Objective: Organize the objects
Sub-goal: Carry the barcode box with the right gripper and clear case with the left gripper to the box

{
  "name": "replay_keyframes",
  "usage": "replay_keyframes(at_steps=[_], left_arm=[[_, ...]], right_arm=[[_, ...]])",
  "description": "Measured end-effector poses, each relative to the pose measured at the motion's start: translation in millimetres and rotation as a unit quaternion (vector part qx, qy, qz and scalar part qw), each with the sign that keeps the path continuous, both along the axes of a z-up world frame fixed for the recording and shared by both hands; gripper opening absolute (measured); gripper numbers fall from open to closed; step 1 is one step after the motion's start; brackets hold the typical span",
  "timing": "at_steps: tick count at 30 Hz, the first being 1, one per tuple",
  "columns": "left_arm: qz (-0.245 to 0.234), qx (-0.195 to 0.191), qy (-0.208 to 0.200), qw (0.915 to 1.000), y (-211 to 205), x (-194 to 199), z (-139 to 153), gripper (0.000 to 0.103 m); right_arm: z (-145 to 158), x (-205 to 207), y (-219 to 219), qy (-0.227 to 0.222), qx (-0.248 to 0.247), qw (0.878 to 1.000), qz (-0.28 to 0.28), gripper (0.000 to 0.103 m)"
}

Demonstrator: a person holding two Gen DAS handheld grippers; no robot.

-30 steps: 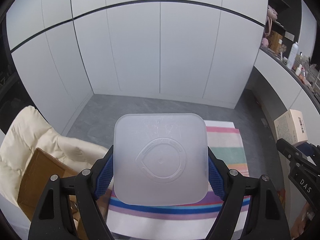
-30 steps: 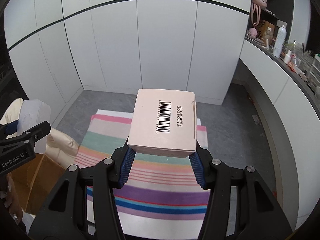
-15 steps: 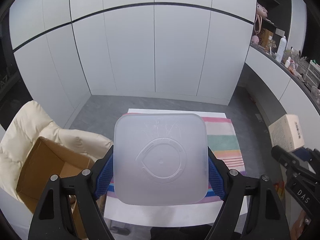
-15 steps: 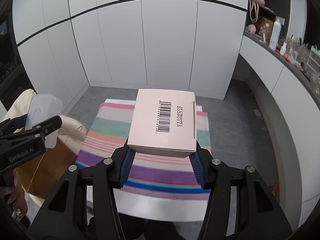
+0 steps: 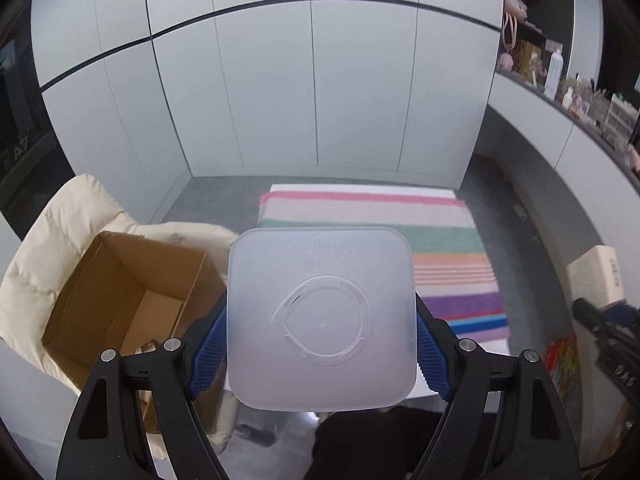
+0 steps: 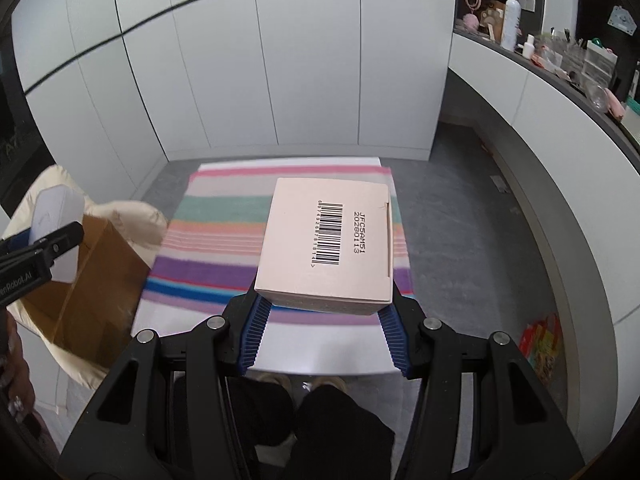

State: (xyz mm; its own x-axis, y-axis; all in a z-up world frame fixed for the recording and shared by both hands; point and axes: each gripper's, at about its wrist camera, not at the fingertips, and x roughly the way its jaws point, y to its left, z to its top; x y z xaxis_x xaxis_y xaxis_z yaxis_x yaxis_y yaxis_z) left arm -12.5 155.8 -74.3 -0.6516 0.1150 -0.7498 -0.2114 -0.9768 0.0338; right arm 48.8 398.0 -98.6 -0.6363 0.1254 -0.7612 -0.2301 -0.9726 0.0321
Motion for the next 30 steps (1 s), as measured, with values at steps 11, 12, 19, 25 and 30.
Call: replay_keyframes(at_steps=[11, 12, 19, 25, 30], left_arm=[[0.013, 0.007, -0.013, 0.9998, -22.7, 0.2, -9.4, 0.082], [0.012, 0.009, -0.014, 0.9998, -23.1, -0.3, -9.7, 0.082], [0.016, 0.018, -0.02, 0.9995, -32.4, 5.5, -13.6, 0.082], [0.048, 0.017, -0.026, 0.9984, -66.4, 12.2, -19.3, 0.082], [0.091, 0.014, -0.026, 0.9954, -110.7, 17.8, -19.6, 0.082]], right_arm=[[0.5, 4.9, 7.1, -0.004, -0.009, 1.0, -0.009, 0.054], [0.3, 5.4, 5.8, -0.005, -0.008, 1.0, -0.009, 0.054], [-1.7, 4.5, -11.4, -0.012, -0.005, 1.0, 0.012, 0.054], [-2.9, -4.9, -43.2, -0.011, -0.009, 0.998, 0.053, 0.054], [-1.6, -16.3, -87.5, -0.005, -0.009, 0.994, 0.107, 0.054]])
